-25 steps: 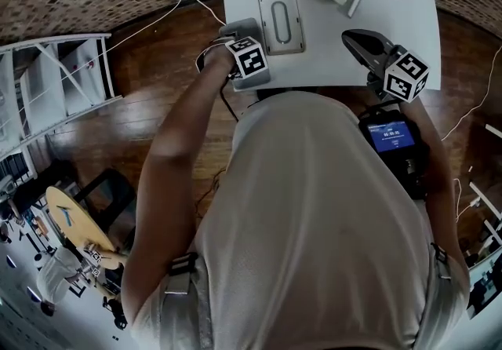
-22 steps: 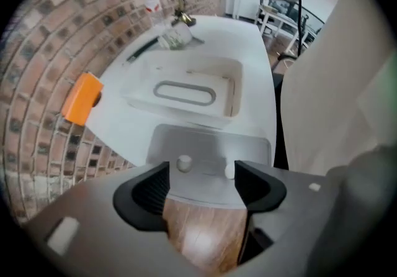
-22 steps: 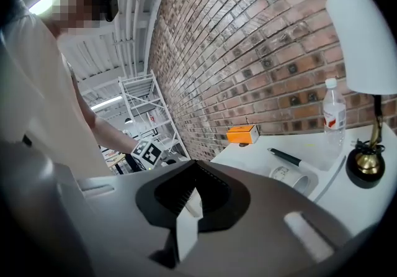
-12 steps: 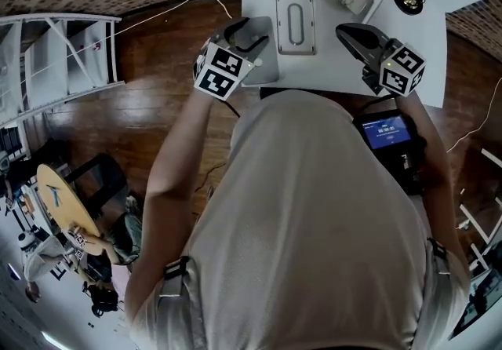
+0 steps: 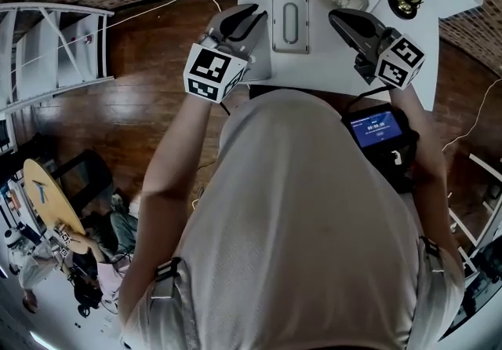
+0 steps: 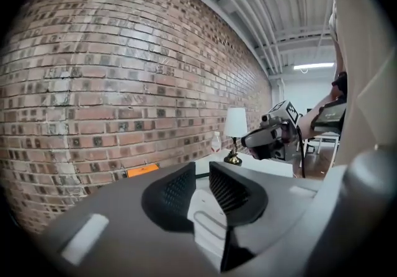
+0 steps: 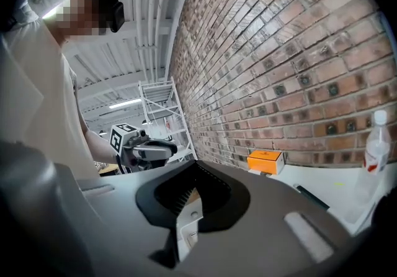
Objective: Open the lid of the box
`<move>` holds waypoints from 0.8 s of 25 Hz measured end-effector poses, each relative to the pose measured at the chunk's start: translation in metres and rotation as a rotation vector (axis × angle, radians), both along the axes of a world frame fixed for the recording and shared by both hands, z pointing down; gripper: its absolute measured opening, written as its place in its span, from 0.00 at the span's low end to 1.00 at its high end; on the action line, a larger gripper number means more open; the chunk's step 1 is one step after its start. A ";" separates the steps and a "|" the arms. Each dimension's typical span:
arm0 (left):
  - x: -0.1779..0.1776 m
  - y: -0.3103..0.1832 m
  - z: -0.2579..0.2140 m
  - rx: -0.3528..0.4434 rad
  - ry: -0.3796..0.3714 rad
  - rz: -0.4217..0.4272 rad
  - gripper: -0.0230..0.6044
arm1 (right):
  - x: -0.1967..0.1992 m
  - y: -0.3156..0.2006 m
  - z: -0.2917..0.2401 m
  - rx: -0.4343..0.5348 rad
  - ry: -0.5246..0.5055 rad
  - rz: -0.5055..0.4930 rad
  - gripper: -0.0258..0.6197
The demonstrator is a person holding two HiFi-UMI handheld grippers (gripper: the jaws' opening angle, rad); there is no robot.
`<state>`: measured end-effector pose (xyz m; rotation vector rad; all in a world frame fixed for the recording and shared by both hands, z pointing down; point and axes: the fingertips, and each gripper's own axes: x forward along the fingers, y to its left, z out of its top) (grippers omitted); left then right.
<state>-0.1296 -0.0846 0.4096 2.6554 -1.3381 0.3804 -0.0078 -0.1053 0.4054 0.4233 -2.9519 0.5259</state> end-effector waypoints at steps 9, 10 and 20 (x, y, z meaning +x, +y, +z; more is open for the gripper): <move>0.015 0.008 -0.009 0.033 0.055 0.020 0.04 | 0.001 0.009 -0.011 0.017 -0.045 -0.009 0.04; 0.017 0.008 -0.008 0.031 0.059 0.025 0.04 | 0.002 0.009 -0.012 0.020 -0.049 -0.008 0.04; 0.016 0.010 -0.002 0.011 0.051 0.034 0.04 | -0.002 0.013 -0.016 0.044 -0.053 -0.020 0.04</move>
